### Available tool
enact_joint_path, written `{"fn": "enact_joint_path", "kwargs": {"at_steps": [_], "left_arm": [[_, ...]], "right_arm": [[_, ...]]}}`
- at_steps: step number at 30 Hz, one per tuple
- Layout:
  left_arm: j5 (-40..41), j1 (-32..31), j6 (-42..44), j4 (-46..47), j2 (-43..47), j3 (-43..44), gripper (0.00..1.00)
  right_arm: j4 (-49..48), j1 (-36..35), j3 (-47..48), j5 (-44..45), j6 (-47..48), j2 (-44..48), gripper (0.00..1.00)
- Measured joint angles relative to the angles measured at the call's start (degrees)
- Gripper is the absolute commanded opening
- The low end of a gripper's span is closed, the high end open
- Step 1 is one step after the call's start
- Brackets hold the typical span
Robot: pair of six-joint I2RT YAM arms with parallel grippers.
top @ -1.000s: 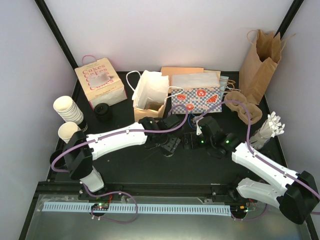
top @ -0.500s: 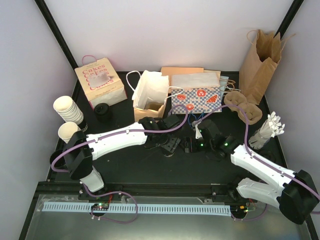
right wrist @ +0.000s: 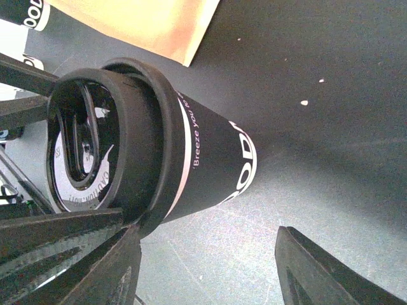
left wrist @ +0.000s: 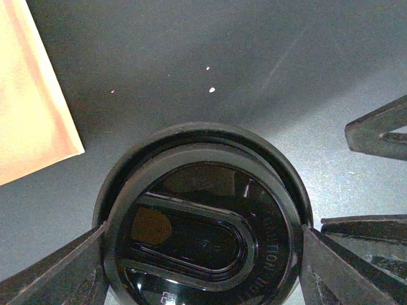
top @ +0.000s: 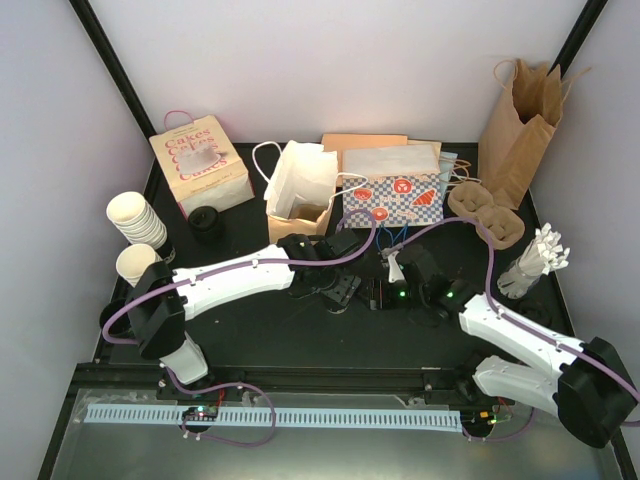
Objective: Pack the takeout coffee
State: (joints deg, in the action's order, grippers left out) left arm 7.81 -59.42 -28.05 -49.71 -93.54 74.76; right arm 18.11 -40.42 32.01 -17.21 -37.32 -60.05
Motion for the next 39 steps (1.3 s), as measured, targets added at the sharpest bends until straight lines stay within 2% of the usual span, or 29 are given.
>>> {"fn": "enact_joint_path", "kwargs": {"at_steps": [10, 23, 39], "left_arm": [[-0.2, 0.0, -0.1, 0.0, 0.0, 0.0, 0.77], [-0.4, 0.0, -0.1, 0.0, 0.0, 0.0, 0.76], [-0.5, 0.1, -0.2, 0.0, 0.0, 0.0, 0.74]], "right_arm": [[-7.1, 0.0, -5.1, -2.4, -7.6, 0.5, 0.50], [-12.0, 0.0, -6.8, -1.0, -14.5, 3.1, 0.49], [-16.7, 0.0, -7.1, -1.5, -16.1, -0.7, 0.45]]}}
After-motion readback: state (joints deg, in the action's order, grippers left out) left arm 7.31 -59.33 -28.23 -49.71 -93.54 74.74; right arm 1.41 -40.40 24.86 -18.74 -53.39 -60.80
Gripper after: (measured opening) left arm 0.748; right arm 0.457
